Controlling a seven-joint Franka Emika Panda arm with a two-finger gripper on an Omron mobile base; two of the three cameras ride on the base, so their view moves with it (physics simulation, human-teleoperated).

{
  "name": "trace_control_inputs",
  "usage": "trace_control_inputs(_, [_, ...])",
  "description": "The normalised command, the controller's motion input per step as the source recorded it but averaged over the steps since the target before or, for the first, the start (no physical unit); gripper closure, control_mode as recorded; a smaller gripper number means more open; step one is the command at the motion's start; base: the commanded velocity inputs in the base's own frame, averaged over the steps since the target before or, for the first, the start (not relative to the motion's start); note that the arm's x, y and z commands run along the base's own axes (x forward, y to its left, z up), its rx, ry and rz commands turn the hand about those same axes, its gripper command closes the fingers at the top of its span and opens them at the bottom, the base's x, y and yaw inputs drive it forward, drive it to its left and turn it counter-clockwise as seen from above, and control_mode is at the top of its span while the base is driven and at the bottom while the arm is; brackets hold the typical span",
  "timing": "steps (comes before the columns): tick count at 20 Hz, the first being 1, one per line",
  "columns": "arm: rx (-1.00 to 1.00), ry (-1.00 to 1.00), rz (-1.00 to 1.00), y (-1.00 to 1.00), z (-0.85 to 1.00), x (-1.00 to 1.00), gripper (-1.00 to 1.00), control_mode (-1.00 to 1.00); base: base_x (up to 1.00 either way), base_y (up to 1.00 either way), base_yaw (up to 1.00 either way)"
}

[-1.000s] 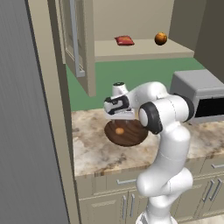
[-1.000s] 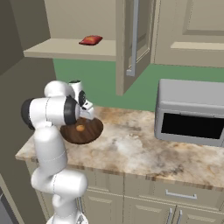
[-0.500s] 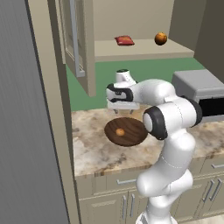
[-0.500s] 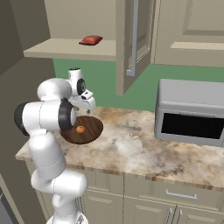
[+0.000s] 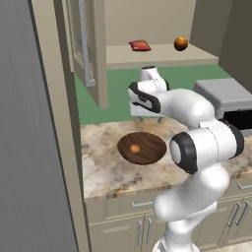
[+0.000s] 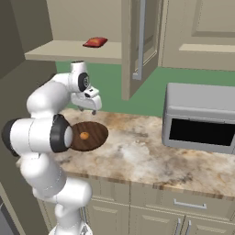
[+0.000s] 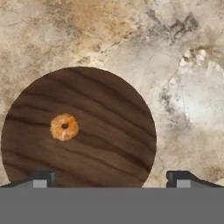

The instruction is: Open the cabinet. Pick the tangerine and orange from the cabinet and place them into the bowl. Then close the cabinet.

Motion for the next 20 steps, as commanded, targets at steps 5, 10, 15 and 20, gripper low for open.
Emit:
trace_control_inputs(5, [0.0,-0.08,-0.1,-0.29,0.81,-0.64,-1.0,-1.0,0.0,0.0,0.0])
trace_control_inputs(10, [0.0,-0.2,-0.11,-0.07,0.68,-0.54,-1.0,-1.0,0.0,0.0,0.0])
trace_control_inputs(15, [0.0,-0.34,-0.02,-0.15,0.76,-0.51,-1.0,-1.0,0.0,0.0,0.0])
trace_control_inputs(20, [0.01,-0.49,0.0,-0.31,0.52,-0.53,-1.0,-1.0,0.0,0.0,0.0])
